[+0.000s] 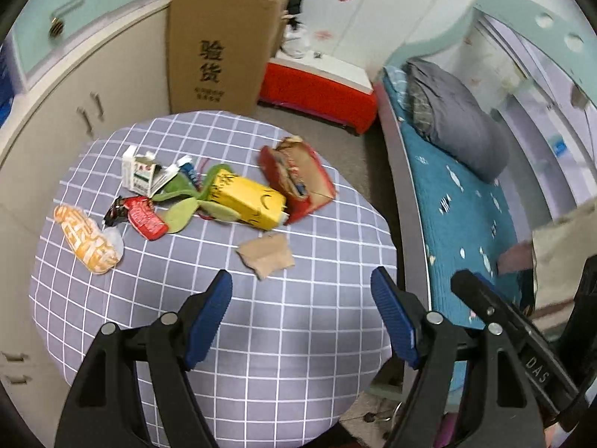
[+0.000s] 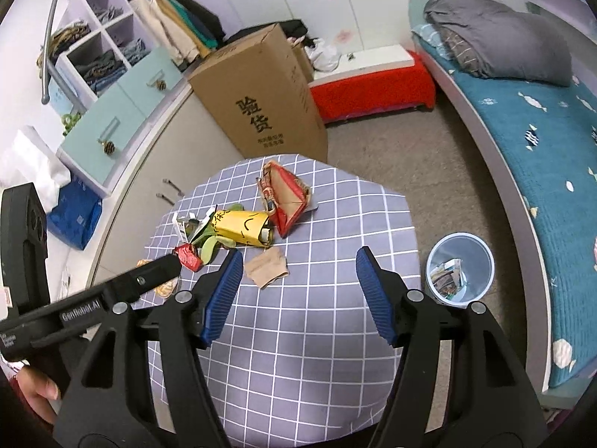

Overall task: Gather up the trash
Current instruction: 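Move both open tools back over the remaining trash on the table, then grasp the red snack bag with the right tool while the left tool grasps the yellow bag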

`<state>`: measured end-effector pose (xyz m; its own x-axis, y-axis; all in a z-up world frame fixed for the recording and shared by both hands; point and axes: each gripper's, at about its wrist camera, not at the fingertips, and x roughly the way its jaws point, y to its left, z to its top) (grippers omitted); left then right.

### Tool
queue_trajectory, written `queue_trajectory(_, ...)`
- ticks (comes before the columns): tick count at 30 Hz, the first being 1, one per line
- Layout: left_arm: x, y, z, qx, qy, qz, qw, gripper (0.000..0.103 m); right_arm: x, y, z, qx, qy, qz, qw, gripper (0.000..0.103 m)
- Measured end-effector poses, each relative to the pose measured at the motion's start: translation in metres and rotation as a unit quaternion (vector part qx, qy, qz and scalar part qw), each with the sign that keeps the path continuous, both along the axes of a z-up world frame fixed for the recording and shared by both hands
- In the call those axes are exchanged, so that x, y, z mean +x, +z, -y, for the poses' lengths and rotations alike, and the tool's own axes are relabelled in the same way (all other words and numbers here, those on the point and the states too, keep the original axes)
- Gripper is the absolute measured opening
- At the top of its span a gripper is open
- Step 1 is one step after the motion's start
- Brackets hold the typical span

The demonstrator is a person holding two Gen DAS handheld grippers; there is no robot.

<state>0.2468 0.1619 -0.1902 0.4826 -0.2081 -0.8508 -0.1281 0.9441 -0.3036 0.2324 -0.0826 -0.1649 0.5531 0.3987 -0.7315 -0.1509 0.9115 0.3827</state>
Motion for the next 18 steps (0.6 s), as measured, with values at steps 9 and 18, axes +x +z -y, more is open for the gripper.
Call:
queue_trajectory(9,0.061,-0.022,-0.032,0.036,0.034,-0.016,0.9986,0.075,0.064,-0.028,-0.027,-0.003,0.055,-0.033,0.998,0.066)
queue_trajectory(18,0.123,-0.071,-0.049,0.050,0.037,-0.068,0.9958,0.075,0.138,-0.067,-0.054,-0.021,0.121,-0.077,0.990,0.067)
